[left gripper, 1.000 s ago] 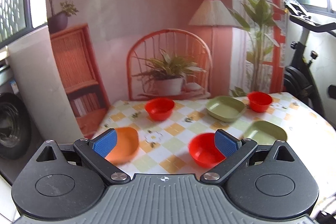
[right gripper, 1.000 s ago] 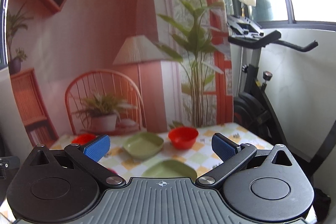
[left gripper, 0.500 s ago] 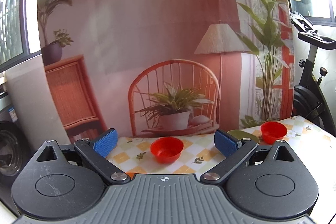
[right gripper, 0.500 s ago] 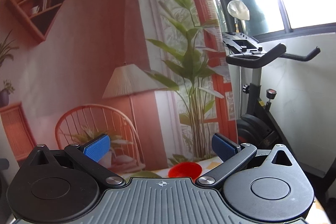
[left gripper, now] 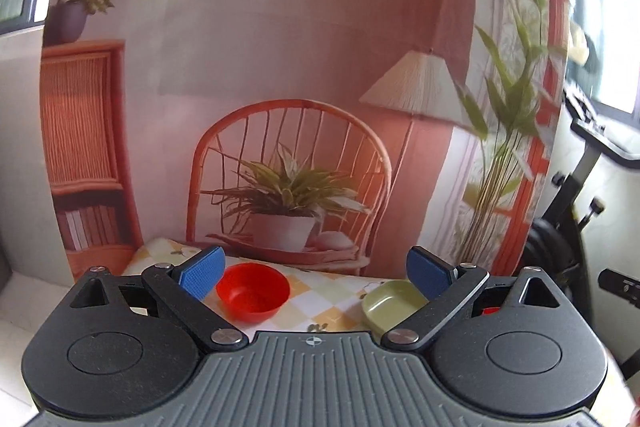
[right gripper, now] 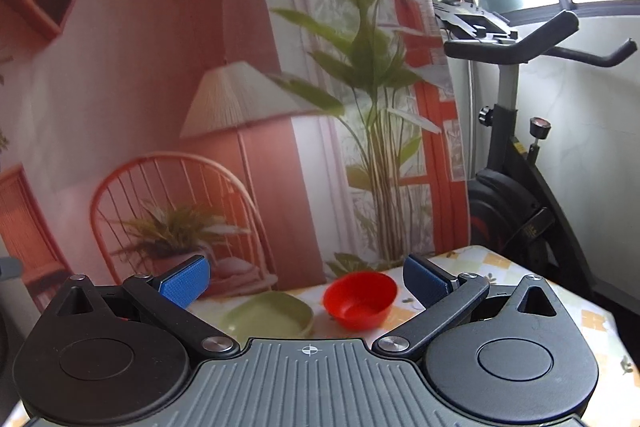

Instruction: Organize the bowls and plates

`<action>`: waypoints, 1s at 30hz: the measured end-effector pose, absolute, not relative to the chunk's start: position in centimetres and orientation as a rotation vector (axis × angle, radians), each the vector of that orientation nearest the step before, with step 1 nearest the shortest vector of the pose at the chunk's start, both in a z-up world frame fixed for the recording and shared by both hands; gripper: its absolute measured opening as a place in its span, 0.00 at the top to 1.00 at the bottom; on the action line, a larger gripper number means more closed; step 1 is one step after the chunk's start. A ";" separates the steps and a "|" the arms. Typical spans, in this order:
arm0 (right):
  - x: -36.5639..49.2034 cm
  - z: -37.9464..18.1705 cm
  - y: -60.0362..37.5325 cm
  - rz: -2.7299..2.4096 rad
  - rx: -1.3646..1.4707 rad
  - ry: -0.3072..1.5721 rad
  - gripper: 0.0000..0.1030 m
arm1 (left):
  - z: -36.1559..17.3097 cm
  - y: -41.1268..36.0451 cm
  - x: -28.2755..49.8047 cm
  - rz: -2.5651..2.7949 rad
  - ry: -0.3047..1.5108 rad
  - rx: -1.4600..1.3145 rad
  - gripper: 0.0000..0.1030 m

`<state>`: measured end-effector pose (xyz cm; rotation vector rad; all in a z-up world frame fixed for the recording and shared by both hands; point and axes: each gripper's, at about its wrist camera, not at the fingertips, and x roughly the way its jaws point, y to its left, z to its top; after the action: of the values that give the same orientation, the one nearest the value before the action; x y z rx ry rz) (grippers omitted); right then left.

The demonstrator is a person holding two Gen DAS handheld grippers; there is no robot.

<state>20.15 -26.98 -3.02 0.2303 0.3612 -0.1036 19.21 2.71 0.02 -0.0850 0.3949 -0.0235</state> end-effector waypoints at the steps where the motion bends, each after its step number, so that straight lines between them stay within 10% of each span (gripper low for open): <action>1: 20.6 -3.4 -26.9 -0.111 0.210 0.367 0.00 | -0.3 2.6 19.6 -0.030 0.391 -0.072 0.05; 30: 26.8 -11.6 -27.5 -0.116 0.207 0.556 0.05 | -8.5 -0.1 29.0 0.010 0.654 0.190 0.20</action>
<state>26.76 -27.45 -11.58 0.2069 0.5564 -0.1160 28.98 -0.07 -8.55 0.1897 0.6536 0.0097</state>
